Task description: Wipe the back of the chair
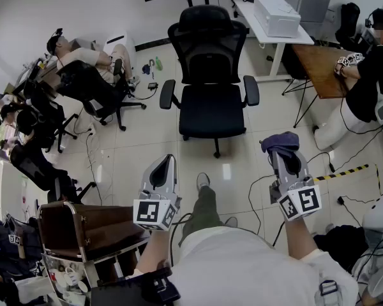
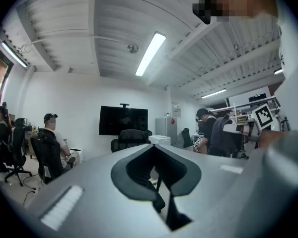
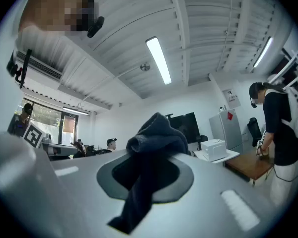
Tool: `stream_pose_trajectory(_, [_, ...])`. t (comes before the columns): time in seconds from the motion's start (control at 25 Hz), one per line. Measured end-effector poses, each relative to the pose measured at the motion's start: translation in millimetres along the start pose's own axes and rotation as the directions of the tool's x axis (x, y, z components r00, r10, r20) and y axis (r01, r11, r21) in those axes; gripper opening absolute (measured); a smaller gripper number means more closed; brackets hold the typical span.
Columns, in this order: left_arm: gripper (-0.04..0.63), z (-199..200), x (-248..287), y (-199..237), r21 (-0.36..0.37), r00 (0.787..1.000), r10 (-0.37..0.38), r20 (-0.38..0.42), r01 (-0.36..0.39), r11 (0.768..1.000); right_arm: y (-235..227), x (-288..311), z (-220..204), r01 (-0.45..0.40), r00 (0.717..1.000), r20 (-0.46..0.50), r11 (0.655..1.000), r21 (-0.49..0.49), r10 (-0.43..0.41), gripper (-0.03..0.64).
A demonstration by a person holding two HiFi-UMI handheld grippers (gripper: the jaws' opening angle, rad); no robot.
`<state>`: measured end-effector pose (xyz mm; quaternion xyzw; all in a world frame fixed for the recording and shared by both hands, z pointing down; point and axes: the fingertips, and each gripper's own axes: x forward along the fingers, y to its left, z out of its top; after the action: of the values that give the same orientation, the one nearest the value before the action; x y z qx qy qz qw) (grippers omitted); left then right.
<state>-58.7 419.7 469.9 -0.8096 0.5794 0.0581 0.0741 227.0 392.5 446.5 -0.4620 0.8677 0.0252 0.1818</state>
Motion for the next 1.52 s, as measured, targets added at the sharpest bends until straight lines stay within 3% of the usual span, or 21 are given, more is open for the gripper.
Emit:
stream_pose_trajectory(0.24, [0.038,-17.9,58.2,50.9,0.023,1.000,-0.015,0.022,0.014,1.000,-15.2,49.8,-27.1,0.036,0.999,0.007,0.999,-0.012,-0.036,0.043])
stream_pose_trajectory(0.4, [0.038,-28.5,113.4,79.4,-0.004,0.999,-0.042,0.018,0.042,0.999,-36.5,95.8,-37.6,0.078,0.997,0.005,0.997,-0.004,-0.078,0.043])
stream_pose_trajectory(0.84, [0.037,-6.1,246.6,168.6,-0.008,0.990,-0.123,0.072,0.123,0.992,-61.6,257.5,-42.4,0.109,0.993,0.051,0.993,-0.034,-0.107,0.043])
stream_pose_trajectory(1.08, [0.037,-26.3,306.1,228.9,0.002,0.991,-0.134,0.024,0.134,0.991,-66.9,329.0,-76.5,0.152,0.988,0.010,0.988,-0.022,-0.152,0.043])
stream_pose_trajectory(1.28, [0.037,-43.1,343.3,245.1,-0.017,0.989,-0.144,-0.011,0.144,0.989,-86.8,361.3,-90.2,0.160,0.987,-0.029,0.987,-0.024,-0.161,0.043])
stream_pose_trajectory(1.52, [0.037,-52.8,373.2,242.3,-0.035,0.994,-0.111,-0.005,0.111,0.993,-121.5,402.9,-116.6,0.110,0.991,-0.073,0.994,0.011,-0.109,0.043])
